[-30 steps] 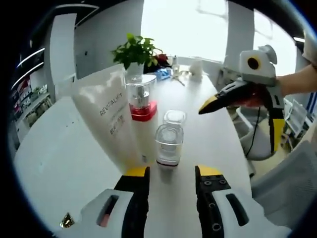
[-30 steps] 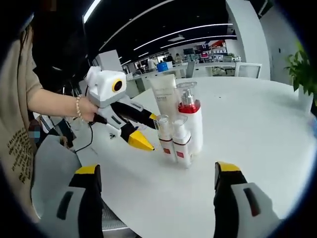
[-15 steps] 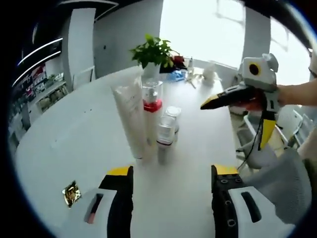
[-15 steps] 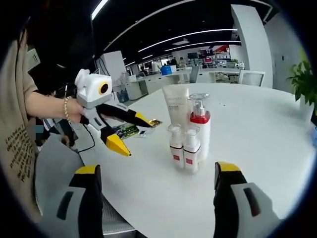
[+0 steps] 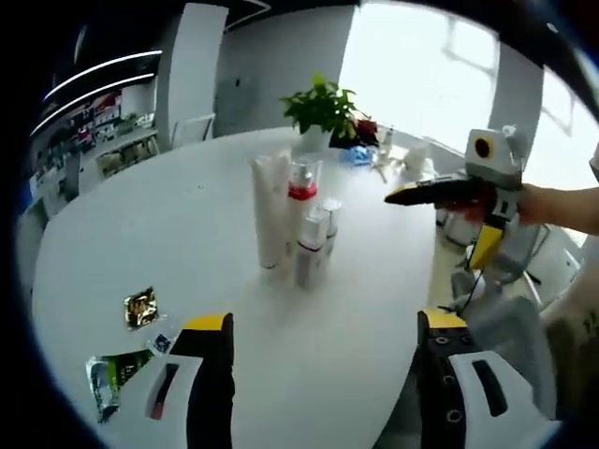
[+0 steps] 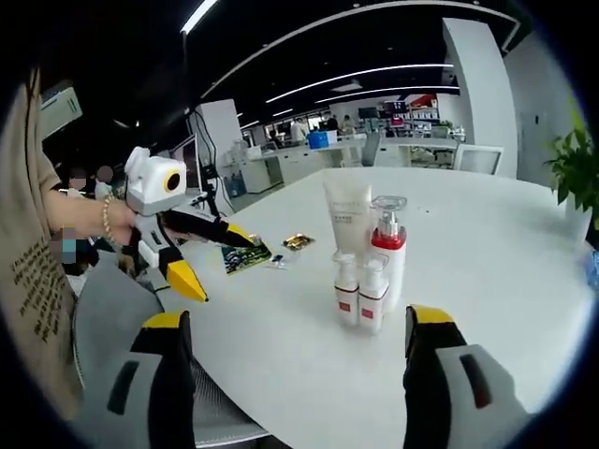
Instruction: Arrange the skincare products in the storage area until every visible bottle or jar stands upright without overlapping.
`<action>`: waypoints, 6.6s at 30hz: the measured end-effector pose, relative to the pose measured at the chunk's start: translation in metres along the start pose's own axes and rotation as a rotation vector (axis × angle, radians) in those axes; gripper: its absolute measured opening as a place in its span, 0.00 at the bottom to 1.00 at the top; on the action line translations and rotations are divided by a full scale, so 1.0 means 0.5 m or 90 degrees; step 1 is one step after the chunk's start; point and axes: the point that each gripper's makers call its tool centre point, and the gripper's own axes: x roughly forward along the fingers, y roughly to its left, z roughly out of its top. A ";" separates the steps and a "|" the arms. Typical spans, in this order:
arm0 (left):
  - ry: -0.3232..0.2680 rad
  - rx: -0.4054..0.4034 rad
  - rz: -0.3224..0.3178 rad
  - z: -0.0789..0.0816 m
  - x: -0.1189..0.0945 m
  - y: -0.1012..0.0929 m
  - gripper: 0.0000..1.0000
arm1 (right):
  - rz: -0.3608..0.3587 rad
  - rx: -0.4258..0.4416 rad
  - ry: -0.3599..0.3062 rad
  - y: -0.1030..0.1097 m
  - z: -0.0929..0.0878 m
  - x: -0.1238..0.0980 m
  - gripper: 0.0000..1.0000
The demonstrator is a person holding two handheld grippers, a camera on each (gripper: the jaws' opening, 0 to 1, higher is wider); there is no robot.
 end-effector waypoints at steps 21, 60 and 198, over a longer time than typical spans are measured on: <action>-0.057 -0.133 0.104 -0.075 -0.153 -0.004 0.96 | 0.035 0.000 0.004 0.053 -0.006 0.008 0.94; -0.080 -0.274 0.241 -0.120 -0.194 0.074 0.97 | 0.029 0.009 0.023 0.041 -0.040 0.001 0.92; -0.203 -0.156 0.145 0.088 -0.164 0.024 0.11 | 0.217 0.217 -0.171 0.205 0.150 0.091 0.73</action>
